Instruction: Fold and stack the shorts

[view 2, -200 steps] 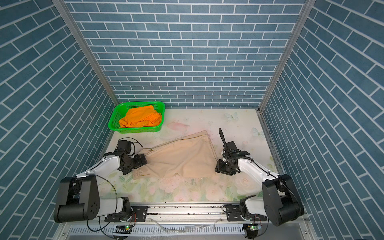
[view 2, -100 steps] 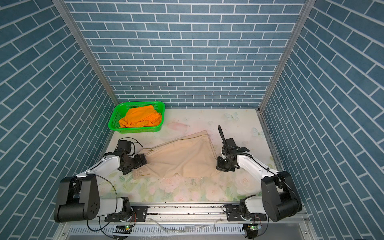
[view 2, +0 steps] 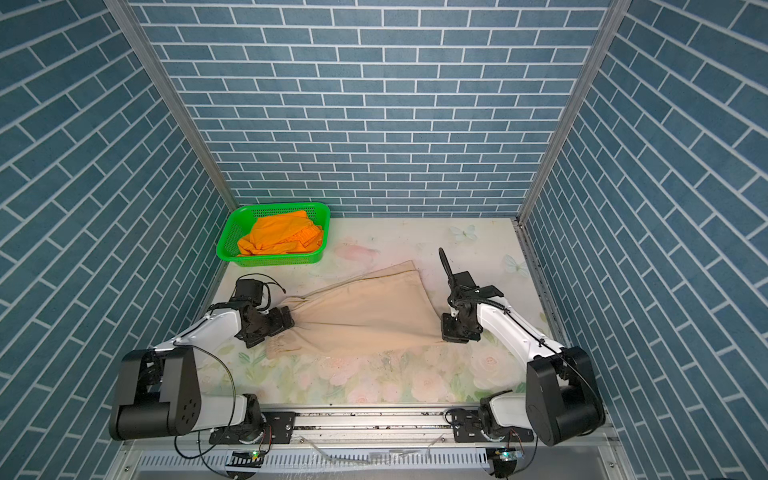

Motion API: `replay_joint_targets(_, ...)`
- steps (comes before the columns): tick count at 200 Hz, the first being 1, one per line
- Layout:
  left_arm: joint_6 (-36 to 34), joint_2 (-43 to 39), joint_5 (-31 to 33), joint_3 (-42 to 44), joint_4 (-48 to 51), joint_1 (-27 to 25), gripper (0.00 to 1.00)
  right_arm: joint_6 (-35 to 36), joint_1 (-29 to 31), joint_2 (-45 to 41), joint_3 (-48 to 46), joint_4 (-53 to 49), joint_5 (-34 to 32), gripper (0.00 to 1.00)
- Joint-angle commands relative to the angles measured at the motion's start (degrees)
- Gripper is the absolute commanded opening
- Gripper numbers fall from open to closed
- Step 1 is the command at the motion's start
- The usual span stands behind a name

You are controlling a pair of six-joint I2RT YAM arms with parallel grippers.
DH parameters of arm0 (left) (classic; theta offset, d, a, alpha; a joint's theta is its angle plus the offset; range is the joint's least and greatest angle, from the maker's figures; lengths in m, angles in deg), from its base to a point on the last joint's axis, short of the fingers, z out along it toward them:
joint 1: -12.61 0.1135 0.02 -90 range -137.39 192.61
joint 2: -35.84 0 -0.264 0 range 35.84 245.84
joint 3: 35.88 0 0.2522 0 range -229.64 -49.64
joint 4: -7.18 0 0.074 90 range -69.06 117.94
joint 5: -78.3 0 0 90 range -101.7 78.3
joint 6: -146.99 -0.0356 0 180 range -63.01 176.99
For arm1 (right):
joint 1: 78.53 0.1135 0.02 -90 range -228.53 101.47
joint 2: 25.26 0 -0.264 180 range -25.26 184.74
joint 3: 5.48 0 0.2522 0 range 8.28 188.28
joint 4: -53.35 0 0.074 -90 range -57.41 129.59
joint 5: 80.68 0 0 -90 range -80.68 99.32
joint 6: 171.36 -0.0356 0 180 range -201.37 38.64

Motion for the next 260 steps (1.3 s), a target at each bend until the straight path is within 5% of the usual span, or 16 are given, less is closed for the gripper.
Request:
replay_joint_targets(1,-0.23,0.92,-1.20,-0.04,2.23,0.09,1.00,-0.88,-0.19,-0.70,1.75,-2.54,-1.65,0.39)
replay_joint_targets(42,0.83,-6.82,-4.64,-6.64,7.87,-0.37,1.00,3.38,-0.17,0.24,8.95,7.60,-1.31,0.54)
replay_joint_targets(86,0.61,-12.05,-1.06,-9.20,12.90,-0.36,1.00,9.84,-0.64,17.55,18.34,22.88,3.14,0.71)
replay_joint_targets(119,0.62,-14.65,-0.62,-10.22,15.16,-0.34,1.00,12.21,-1.72,29.46,25.40,21.21,4.56,0.75)
replay_joint_targets(189,0.09,-17.07,0.72,-11.15,18.19,-0.28,1.00,12.00,-2.19,36.11,24.86,24.57,11.80,0.76)
replay_joint_targets(208,0.01,-17.53,0.88,-11.19,18.11,-0.28,1.00,10.65,-2.19,36.99,24.10,27.11,13.46,0.71)
replay_joint_targets(260,-0.26,-17.72,-0.67,-10.84,17.16,-0.28,1.00,6.44,-2.15,40.67,24.61,33.07,19.01,0.27)
